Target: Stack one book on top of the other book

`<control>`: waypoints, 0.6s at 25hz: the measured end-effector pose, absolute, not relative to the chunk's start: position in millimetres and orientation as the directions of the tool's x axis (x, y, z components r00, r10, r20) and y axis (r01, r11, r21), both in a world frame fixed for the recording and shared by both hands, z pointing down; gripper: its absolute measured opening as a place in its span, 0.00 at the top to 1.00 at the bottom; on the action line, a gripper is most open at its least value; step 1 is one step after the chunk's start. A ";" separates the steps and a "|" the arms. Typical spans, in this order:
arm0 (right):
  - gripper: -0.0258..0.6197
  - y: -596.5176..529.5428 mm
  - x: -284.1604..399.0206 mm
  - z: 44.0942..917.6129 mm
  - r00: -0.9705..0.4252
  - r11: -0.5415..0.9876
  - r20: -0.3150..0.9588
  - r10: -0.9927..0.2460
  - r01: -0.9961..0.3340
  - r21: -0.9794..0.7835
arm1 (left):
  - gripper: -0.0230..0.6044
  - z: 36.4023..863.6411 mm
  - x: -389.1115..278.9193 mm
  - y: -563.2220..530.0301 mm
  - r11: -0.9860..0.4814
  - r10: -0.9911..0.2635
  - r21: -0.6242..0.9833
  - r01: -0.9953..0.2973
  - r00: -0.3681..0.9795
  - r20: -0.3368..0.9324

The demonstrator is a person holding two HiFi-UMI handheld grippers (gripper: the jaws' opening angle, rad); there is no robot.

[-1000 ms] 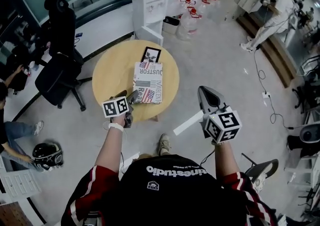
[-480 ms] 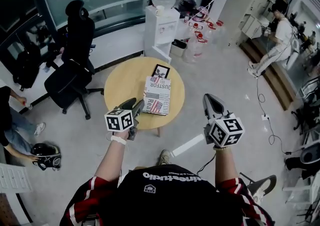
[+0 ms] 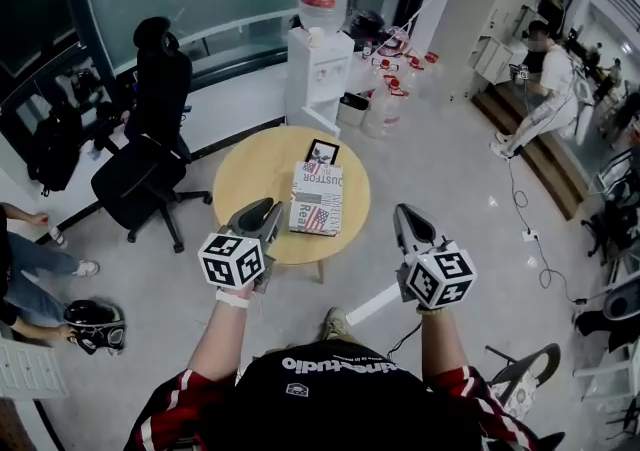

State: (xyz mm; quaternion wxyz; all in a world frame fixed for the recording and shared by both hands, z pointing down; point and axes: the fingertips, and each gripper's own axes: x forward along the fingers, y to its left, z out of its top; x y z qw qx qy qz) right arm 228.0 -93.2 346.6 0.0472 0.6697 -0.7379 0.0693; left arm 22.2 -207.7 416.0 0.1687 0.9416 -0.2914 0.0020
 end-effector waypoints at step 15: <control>0.92 -75.7 203.2 334.7 -0.085 0.081 0.109 -0.990 -0.996 -0.048 | 0.92 370.0 -4.3 -168.0 -0.808 -0.568 0.166 -0.565 0.822 0.033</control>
